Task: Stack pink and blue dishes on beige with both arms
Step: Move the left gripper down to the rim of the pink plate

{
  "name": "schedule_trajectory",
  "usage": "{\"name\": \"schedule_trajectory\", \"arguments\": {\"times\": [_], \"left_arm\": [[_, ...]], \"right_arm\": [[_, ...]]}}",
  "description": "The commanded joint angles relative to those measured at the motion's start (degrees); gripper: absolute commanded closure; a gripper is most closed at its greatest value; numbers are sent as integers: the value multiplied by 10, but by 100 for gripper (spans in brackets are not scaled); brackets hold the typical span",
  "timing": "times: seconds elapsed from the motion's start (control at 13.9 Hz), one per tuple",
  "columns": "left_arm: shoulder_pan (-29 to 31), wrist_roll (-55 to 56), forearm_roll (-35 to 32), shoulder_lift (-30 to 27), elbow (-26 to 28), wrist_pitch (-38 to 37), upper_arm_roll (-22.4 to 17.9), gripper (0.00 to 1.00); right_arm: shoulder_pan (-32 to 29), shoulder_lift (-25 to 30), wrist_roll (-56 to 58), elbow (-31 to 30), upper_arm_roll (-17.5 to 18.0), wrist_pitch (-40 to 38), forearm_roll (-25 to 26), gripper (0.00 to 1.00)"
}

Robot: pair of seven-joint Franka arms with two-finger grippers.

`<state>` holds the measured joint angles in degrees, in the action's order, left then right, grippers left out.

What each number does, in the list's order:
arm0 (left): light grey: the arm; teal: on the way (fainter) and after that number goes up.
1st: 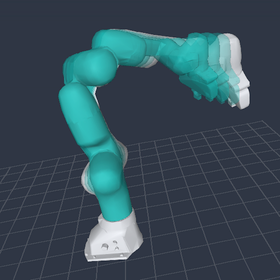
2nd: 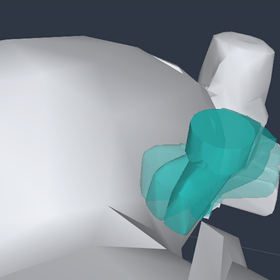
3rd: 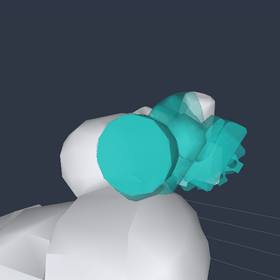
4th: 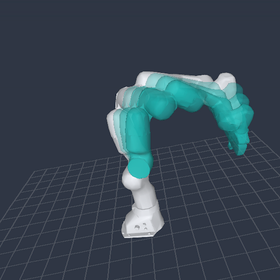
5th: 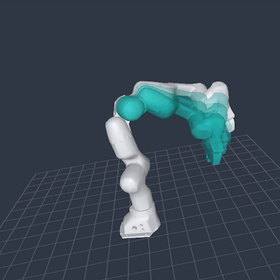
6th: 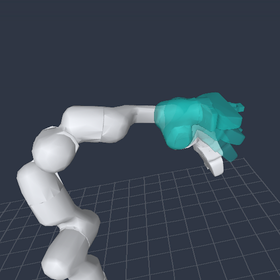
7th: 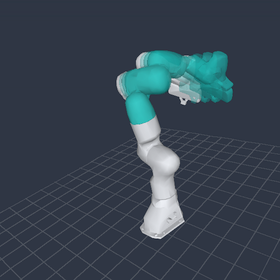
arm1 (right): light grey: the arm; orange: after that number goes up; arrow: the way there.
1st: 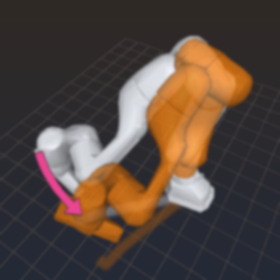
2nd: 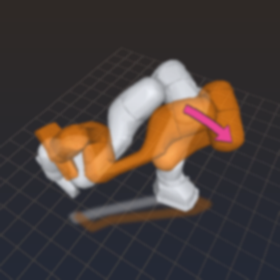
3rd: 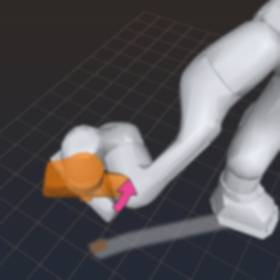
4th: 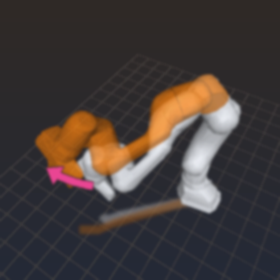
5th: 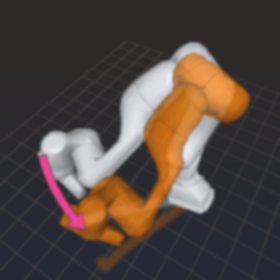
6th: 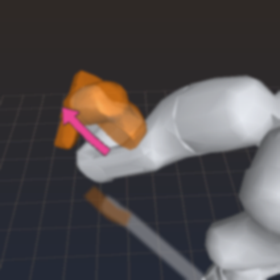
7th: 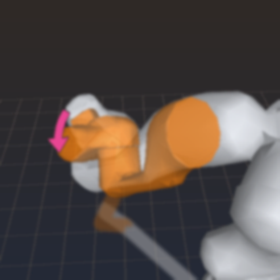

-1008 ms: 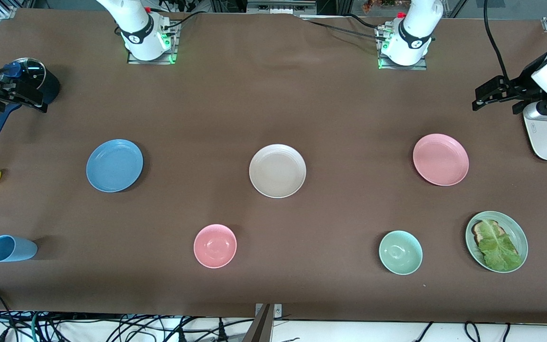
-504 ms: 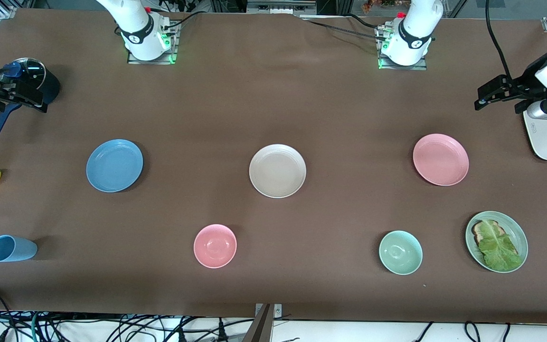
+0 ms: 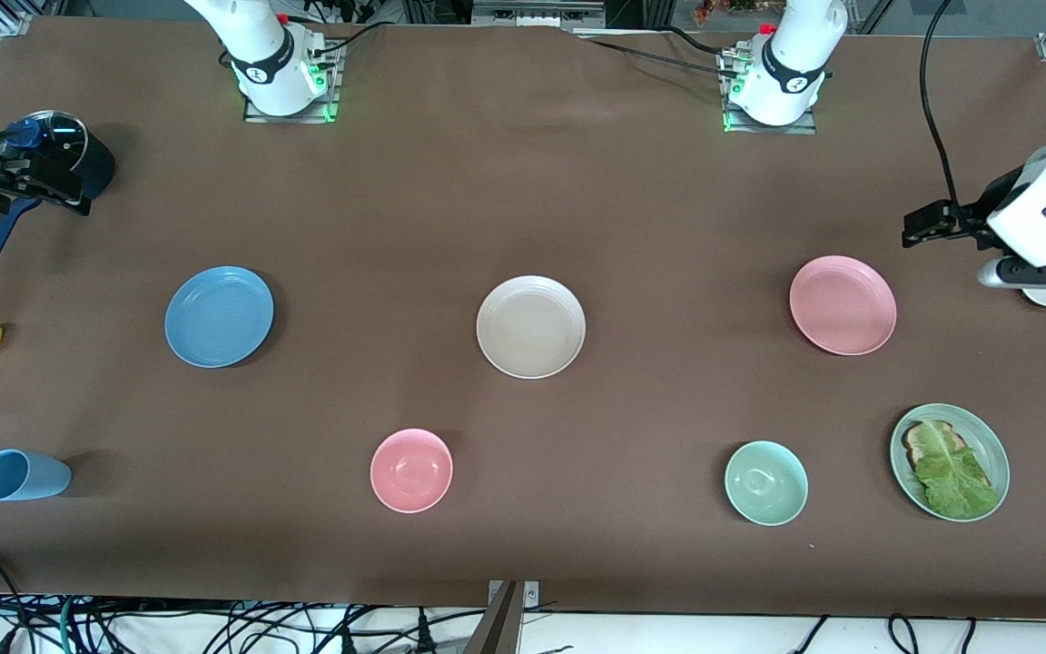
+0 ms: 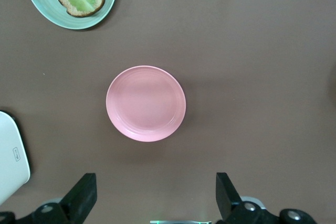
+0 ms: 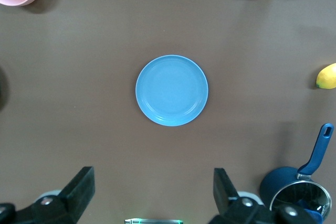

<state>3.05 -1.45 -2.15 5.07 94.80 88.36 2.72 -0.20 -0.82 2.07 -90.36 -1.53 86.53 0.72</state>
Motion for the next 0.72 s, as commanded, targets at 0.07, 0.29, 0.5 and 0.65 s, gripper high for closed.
{"name": "schedule_trajectory", "arguments": {"times": [0.07,0.29,0.5,0.65], "left_arm": [[3,-7,-9,16,-9,5,-10,0],[16,-9,-8,41,0,44,-12,0],[41,-71,18,54,25,88,-28,0],[42,-97,28,54,61,134,-47,0]], "right_arm": [[-9,1,0,5,7,-4,-6,0],[-9,1,0,5,7,-5,-6,0],[-9,1,0,5,7,-5,-6,0],[-9,2,0,5,7,-5,-6,0]]}}
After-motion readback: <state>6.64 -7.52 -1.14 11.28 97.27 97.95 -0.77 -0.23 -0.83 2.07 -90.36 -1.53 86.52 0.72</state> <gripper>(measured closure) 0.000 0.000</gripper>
